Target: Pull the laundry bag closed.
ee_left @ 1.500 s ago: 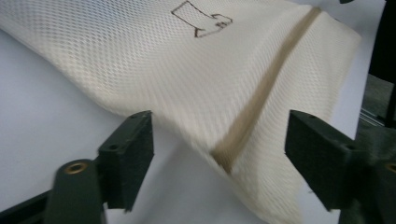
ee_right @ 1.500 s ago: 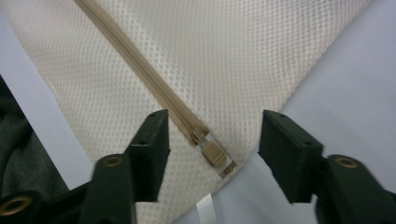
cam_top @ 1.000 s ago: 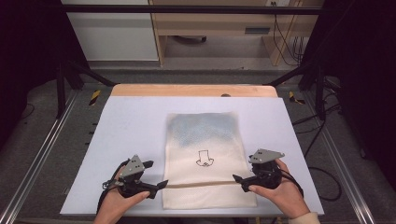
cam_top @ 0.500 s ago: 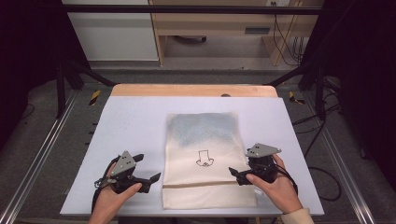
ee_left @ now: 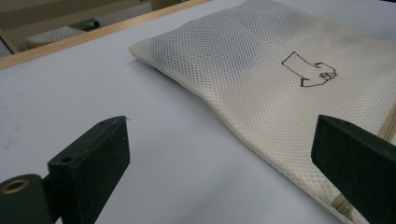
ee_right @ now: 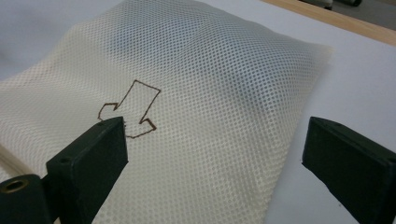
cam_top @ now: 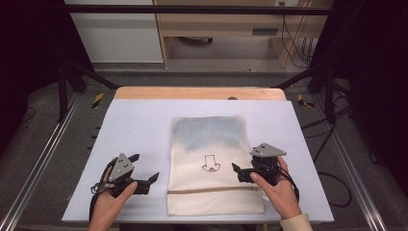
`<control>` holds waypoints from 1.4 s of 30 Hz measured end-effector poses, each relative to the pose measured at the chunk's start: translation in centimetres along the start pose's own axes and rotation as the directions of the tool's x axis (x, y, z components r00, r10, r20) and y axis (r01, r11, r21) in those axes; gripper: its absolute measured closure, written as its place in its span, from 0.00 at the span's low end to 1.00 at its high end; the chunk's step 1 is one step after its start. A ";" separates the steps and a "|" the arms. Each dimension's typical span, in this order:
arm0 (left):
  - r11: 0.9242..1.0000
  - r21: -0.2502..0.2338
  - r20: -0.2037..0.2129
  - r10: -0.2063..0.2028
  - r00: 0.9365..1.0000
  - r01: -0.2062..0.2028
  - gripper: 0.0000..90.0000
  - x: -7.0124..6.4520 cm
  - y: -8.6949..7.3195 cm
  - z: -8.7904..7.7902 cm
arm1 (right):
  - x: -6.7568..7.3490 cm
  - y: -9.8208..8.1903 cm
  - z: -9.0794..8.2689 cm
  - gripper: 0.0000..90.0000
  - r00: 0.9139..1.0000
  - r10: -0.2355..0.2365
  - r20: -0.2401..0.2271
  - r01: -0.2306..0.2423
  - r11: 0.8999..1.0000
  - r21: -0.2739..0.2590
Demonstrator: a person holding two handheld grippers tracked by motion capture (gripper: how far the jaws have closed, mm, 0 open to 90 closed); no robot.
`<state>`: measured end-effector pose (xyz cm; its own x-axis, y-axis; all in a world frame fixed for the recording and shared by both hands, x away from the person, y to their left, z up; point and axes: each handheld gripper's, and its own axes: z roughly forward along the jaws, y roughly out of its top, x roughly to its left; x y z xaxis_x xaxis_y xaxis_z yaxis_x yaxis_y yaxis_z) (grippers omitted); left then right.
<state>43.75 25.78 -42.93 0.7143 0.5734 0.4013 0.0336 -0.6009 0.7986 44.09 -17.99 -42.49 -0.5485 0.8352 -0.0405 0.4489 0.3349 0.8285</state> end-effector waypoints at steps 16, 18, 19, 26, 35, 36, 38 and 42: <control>0.999 -0.022 -0.130 -0.042 0.991 0.039 0.04 2.6 -1.5 -2.2 | -2.5 0.1 -1.9 0.07 0.989 0.065 0.132 -0.048 0.991 -0.127; 0.999 -0.023 -0.137 -0.046 0.990 0.043 0.04 2.8 -1.7 -2.4 | -2.8 -0.1 -2.1 0.07 0.988 0.074 0.139 -0.056 0.989 -0.134; 0.998 -0.025 -0.144 -0.055 0.988 0.052 0.04 2.9 -1.8 -2.5 | -2.8 -0.1 -2.1 0.07 0.988 0.074 0.139 -0.056 0.989 -0.134; 0.997 -0.032 -0.172 -0.080 0.982 0.075 0.04 3.8 -2.5 -3.2 | -4.1 -0.5 -2.8 0.07 0.981 0.106 0.163 -0.080 0.985 -0.155; 0.996 -0.040 -0.200 -0.083 0.976 0.077 0.04 4.6 -3.3 -3.9 | -5.2 -1.0 -3.6 0.07 0.974 0.128 0.188 -0.096 0.981 -0.170; 0.996 -0.040 -0.200 -0.083 0.976 0.077 0.04 4.6 -3.3 -3.9 | -5.2 -1.0 -3.6 0.07 0.974 0.128 0.188 -0.096 0.981 -0.170; 0.996 -0.046 -0.209 -0.087 0.974 0.079 0.04 4.9 -3.5 -4.1 | -5.5 -1.2 -3.8 0.07 0.972 0.131 0.195 -0.098 0.980 -0.173; 0.995 -0.048 -0.222 -0.091 0.971 0.082 0.04 5.2 -3.8 -4.3 | -5.9 -1.4 -4.0 0.07 0.970 0.136 0.200 -0.101 0.979 -0.178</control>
<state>44.28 33.42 -41.94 0.5354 0.7348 0.4164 0.0589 -0.5243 0.8495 43.86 -25.10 -41.13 -0.3303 0.9431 -0.0380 0.3694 0.1662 0.9143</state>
